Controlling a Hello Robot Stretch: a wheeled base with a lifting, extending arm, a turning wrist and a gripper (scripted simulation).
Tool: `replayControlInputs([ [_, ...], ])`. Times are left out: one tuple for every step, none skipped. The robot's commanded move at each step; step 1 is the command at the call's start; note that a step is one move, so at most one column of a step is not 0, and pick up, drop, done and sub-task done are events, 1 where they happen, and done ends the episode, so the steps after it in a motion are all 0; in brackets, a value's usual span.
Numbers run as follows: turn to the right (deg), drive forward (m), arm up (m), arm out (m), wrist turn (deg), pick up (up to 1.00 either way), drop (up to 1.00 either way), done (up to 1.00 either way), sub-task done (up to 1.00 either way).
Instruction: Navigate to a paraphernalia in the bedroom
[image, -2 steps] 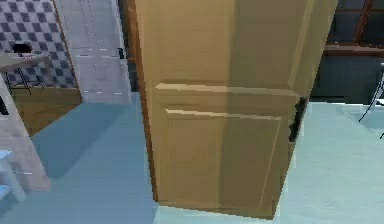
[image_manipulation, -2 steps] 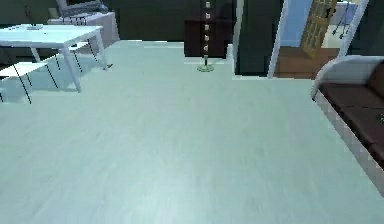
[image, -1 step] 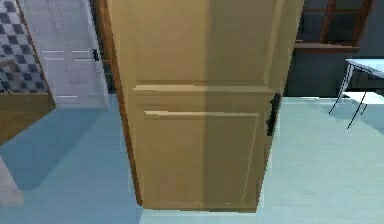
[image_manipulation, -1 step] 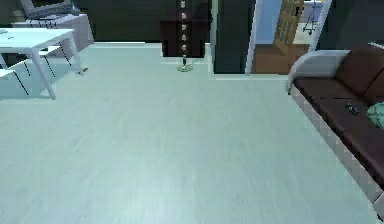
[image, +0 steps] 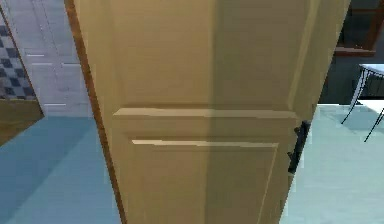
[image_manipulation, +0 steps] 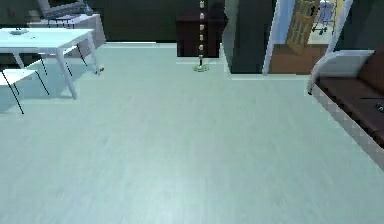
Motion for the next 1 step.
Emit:
replayControlInputs([
  [-36.0,0.0,0.0,0.0,0.0,0.0,0.0,0.0,0.0],
])
